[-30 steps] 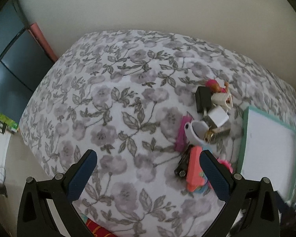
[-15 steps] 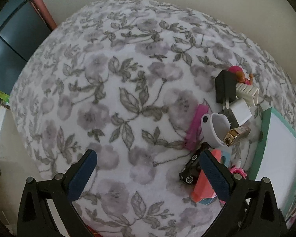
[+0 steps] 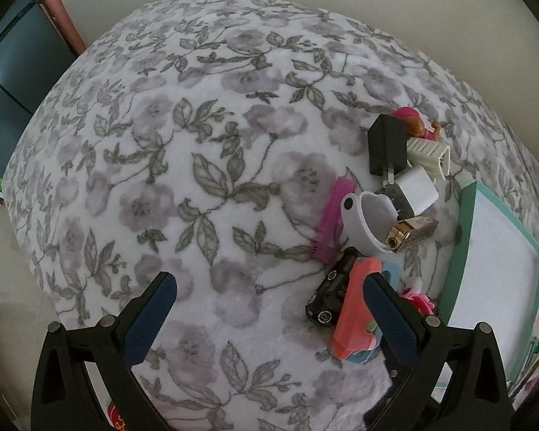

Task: Organize rigid objects
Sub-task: 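Grasp the pink watch band with the right tool while the left tool approaches the coral phone case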

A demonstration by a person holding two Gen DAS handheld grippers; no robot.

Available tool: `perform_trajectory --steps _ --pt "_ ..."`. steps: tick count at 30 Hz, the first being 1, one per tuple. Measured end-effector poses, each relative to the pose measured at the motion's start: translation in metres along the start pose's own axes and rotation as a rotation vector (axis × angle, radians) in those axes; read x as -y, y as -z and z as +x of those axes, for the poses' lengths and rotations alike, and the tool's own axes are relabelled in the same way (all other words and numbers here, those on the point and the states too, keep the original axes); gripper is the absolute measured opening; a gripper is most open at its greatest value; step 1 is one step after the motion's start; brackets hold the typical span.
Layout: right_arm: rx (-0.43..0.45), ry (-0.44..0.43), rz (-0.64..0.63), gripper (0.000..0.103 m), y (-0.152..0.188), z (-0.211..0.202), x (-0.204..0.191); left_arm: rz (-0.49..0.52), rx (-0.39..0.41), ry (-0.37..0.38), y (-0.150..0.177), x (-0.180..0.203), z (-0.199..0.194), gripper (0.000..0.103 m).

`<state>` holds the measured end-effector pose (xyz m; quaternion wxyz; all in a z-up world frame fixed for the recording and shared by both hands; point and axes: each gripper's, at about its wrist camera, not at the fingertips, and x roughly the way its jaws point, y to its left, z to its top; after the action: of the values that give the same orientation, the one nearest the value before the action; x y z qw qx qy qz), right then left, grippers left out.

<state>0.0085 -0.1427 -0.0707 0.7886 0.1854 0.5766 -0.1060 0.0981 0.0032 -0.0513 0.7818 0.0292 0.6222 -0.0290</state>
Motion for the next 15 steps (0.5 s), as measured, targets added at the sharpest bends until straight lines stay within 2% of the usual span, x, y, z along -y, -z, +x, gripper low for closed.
perform_trajectory --steps 5,7,15 --pt "-0.006 0.013 -0.007 0.067 -0.002 0.005 0.002 -0.005 -0.022 0.010 0.001 0.001 0.007 0.103" --pt "-0.025 0.012 -0.011 0.061 -0.001 0.006 0.005 -0.004 -0.024 0.011 0.001 0.002 0.008 0.103" --pt "-0.032 0.027 -0.055 0.060 -0.002 0.012 -0.004 0.039 -0.037 0.025 0.004 0.014 0.011 0.103"
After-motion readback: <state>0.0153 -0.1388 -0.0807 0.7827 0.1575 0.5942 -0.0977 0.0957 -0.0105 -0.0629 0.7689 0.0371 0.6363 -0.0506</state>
